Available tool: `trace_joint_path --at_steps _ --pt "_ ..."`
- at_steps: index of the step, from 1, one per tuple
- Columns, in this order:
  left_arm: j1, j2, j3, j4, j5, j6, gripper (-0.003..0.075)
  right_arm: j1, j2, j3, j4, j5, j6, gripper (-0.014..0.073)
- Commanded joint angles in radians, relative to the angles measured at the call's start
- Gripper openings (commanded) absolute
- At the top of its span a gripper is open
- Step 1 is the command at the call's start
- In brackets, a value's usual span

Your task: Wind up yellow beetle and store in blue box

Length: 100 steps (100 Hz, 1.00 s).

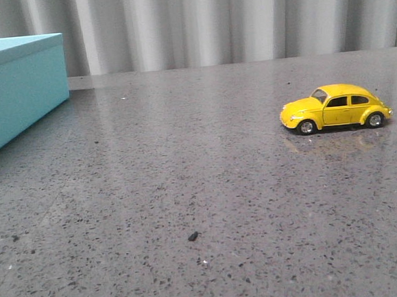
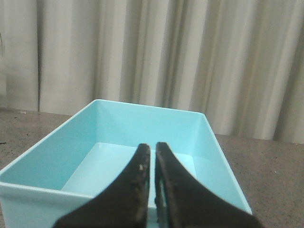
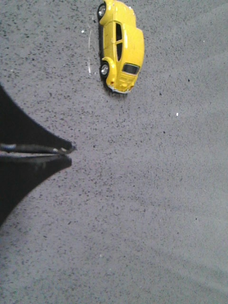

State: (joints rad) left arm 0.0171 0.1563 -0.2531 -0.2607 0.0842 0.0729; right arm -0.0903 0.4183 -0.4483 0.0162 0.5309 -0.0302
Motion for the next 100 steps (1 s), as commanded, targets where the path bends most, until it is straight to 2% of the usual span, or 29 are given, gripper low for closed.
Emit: trace_joint_path --at_steps 1,20,34,50,79,100 --pt "-0.001 0.055 -0.043 -0.001 -0.114 0.002 -0.0021 -0.005 0.069 -0.053 -0.01 -0.053 0.0 -0.0061" --pt "-0.001 0.064 -0.042 -0.001 -0.166 0.002 -0.0021 0.0 0.132 -0.069 0.001 -0.026 0.0 -0.0061" --pt "-0.001 0.064 -0.044 -0.001 -0.16 0.002 -0.0021 0.052 0.189 -0.13 0.001 0.024 0.0 -0.0061" --pt "-0.001 0.064 -0.044 -0.001 -0.159 0.002 -0.0021 0.13 0.311 -0.25 0.001 0.129 0.0 -0.0061" --pt "-0.001 0.064 -0.044 -0.001 -0.158 0.002 -0.0021 0.243 0.545 -0.488 0.008 0.215 0.0 -0.0061" --pt "-0.001 0.064 -0.044 -0.001 -0.158 0.002 -0.0021 0.302 0.735 -0.651 0.073 0.278 0.0 -0.0061"
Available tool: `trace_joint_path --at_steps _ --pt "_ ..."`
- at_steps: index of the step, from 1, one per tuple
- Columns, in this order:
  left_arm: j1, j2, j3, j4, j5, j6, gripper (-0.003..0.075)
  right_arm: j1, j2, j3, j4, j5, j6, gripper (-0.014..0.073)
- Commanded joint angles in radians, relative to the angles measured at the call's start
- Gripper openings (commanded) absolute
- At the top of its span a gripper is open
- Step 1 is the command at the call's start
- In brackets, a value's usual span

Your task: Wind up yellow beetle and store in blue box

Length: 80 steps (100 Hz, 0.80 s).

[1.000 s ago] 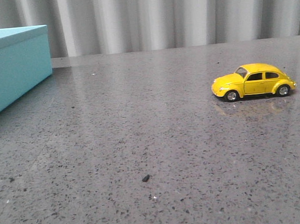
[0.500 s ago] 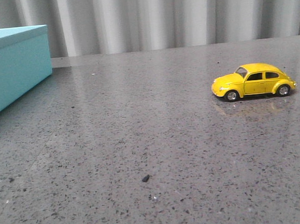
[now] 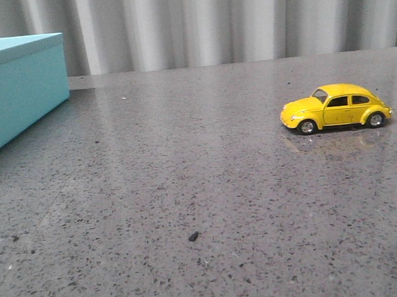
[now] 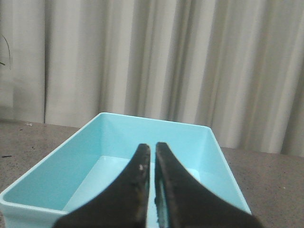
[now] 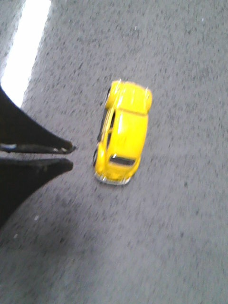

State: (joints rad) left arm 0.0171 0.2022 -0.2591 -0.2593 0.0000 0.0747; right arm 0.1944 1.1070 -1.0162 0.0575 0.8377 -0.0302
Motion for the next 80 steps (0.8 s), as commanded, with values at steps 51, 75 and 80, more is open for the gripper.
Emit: trace_joint_path --at_steps 51,75,80 --pt "-0.001 0.018 -0.038 -0.002 -0.073 0.0 -0.0021 0.089 0.394 -0.352 0.042 0.149 0.038 -0.006" --pt "-0.001 0.018 -0.038 -0.002 -0.073 0.0 -0.0021 0.089 0.447 -0.387 -0.014 0.172 0.075 -0.006" --pt "-0.001 0.018 -0.038 -0.002 -0.073 0.0 -0.0021 0.089 0.447 -0.387 -0.014 0.174 0.075 -0.006"
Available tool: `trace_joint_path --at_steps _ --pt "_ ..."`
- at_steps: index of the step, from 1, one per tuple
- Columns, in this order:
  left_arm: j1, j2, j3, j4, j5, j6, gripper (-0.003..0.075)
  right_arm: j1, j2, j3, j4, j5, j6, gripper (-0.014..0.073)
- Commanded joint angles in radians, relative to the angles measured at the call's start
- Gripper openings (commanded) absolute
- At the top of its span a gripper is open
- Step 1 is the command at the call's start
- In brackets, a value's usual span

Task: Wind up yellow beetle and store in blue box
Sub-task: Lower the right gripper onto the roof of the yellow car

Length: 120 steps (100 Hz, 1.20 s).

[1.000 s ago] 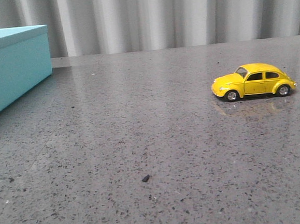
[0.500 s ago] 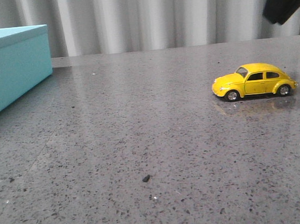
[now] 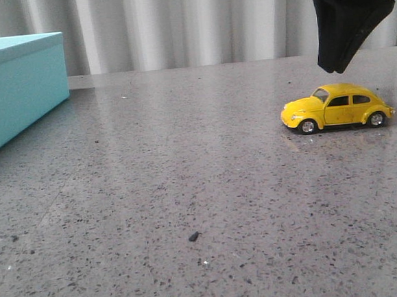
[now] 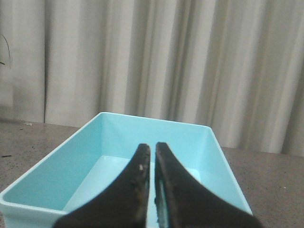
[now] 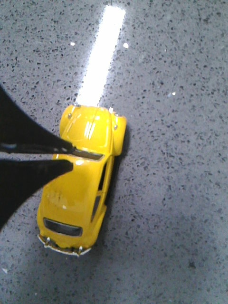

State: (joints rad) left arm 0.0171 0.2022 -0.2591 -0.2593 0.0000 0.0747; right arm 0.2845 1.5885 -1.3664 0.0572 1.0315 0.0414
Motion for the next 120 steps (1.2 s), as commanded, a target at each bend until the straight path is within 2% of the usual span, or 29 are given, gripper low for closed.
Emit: trace_joint_path --at_steps 1,12,120 --pt "-0.001 0.018 -0.038 -0.002 -0.073 0.0 -0.0021 -0.001 -0.035 -0.036 -0.015 -0.018 0.003 -0.006" --pt "-0.001 0.018 -0.038 -0.002 -0.073 0.0 -0.0021 -0.001 -0.033 -0.036 -0.057 -0.01 0.018 -0.006" --pt "-0.001 0.018 -0.038 -0.002 -0.064 0.0 -0.0021 -0.001 -0.016 -0.036 -0.051 -0.003 0.026 -0.0061"
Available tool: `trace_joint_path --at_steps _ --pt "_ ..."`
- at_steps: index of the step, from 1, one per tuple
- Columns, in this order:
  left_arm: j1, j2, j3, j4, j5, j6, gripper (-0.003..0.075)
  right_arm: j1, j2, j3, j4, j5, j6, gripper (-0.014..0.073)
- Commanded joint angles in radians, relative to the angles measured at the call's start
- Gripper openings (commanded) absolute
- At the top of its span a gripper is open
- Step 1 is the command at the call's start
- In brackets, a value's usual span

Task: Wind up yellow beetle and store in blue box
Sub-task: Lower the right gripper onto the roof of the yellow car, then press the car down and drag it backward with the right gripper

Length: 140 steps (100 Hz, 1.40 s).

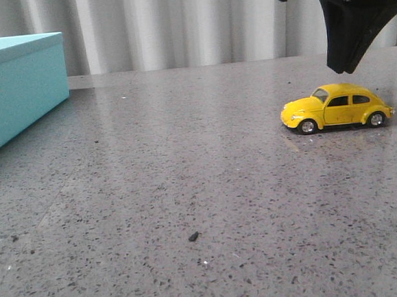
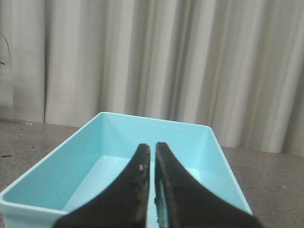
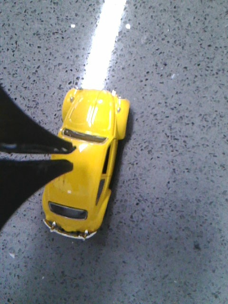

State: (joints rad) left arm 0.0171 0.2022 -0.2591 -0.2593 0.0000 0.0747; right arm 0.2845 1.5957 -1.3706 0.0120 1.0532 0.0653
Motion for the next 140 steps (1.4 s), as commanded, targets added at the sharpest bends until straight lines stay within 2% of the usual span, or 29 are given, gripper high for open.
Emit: trace_joint_path --at_steps 1,93,123,140 --pt "-0.001 0.018 -0.038 -0.002 -0.064 0.0 -0.0021 -0.001 -0.023 -0.032 -0.005 -0.024 0.002 -0.0061" --pt "-0.001 0.018 -0.038 -0.002 -0.064 0.0 -0.0021 -0.003 0.029 -0.032 -0.041 -0.013 0.004 -0.0061" --pt "-0.001 0.018 -0.038 -0.002 -0.064 0.0 -0.0021 -0.09 0.029 -0.032 -0.055 0.031 0.017 -0.0061" --pt "-0.001 0.018 -0.038 -0.002 -0.064 0.0 -0.0021 -0.137 0.029 -0.013 -0.111 0.053 0.017 -0.0061"
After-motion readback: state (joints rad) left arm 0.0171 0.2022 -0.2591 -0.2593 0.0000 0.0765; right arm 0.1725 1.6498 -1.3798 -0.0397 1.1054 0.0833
